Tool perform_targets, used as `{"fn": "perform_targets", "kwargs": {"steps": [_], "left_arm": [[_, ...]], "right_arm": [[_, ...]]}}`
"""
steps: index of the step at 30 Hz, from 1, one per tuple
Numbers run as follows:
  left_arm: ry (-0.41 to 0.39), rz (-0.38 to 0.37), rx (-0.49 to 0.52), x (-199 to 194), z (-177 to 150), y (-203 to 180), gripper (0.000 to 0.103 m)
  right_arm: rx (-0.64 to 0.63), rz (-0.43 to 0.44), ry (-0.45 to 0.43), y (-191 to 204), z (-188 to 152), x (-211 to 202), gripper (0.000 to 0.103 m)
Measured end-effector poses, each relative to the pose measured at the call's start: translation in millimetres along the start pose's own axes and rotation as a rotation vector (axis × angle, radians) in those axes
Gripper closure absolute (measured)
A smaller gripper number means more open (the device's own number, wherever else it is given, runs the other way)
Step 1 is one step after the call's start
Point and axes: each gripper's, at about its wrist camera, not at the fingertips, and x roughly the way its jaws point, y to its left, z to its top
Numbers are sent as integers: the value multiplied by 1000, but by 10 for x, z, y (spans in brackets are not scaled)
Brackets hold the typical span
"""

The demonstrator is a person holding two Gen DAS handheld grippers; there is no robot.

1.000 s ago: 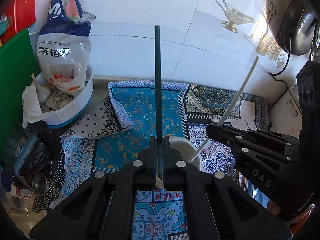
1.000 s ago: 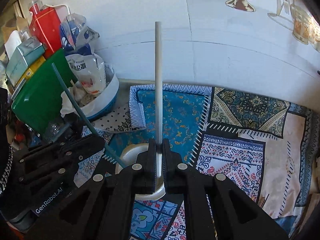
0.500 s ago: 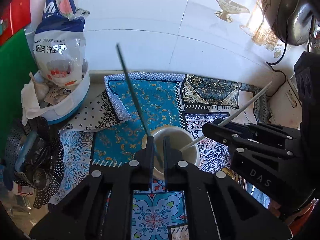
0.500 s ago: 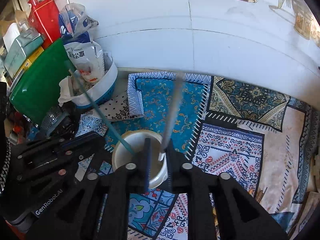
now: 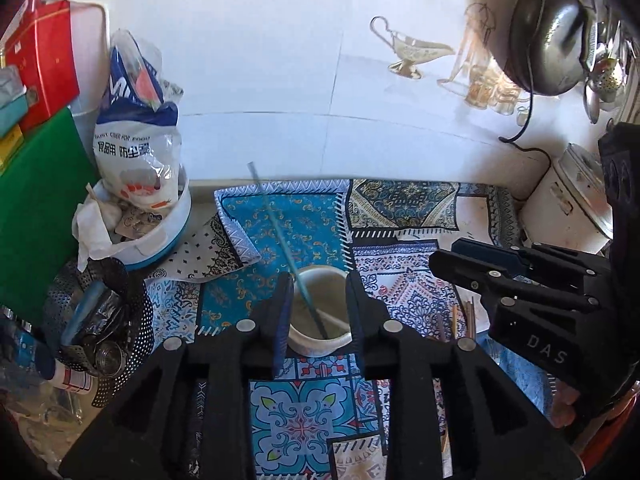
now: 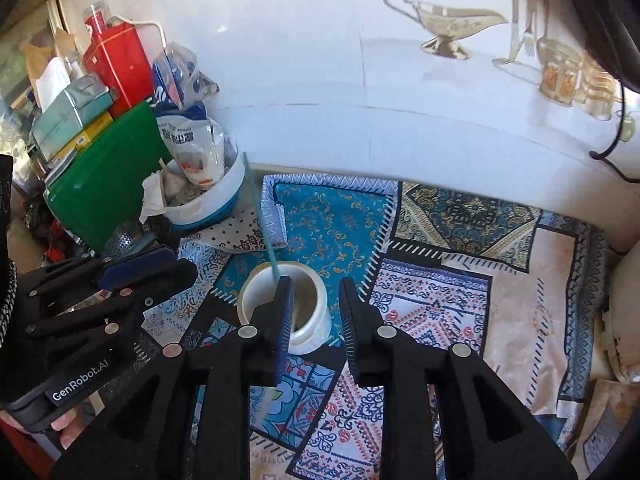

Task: Organize utensils
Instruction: 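Grasp the gold spoon with the left tool while the right tool grasps the silver fork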

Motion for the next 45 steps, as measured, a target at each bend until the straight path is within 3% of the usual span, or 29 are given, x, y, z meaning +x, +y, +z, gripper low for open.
{"fn": "perform_targets", "kwargs": {"steps": [9, 20, 28, 32, 38, 45], "left_arm": [[-14, -59, 50, -130, -40, -369, 69], [99, -180, 135, 246, -240, -1051, 69], [261, -225, 172, 786, -546, -1396, 69], [340, -189, 182, 1086, -732, -1429, 69], [454, -153, 180, 1453, -1032, -1371, 69], [530, -147, 162, 1686, -1238, -1341, 69]], "right_arm": [[56, -74, -59, -318, -187, -420, 73], [178, -201, -48, -885, -636, -739, 73], [305, -267, 52, -1341, -1128, -656, 73], [354, -276, 121, -1491, -1366, -507, 73], [400, -251, 214, -1596, -1692, -234, 73], [459, -189, 301, -1625, -1957, 10, 73]]}}
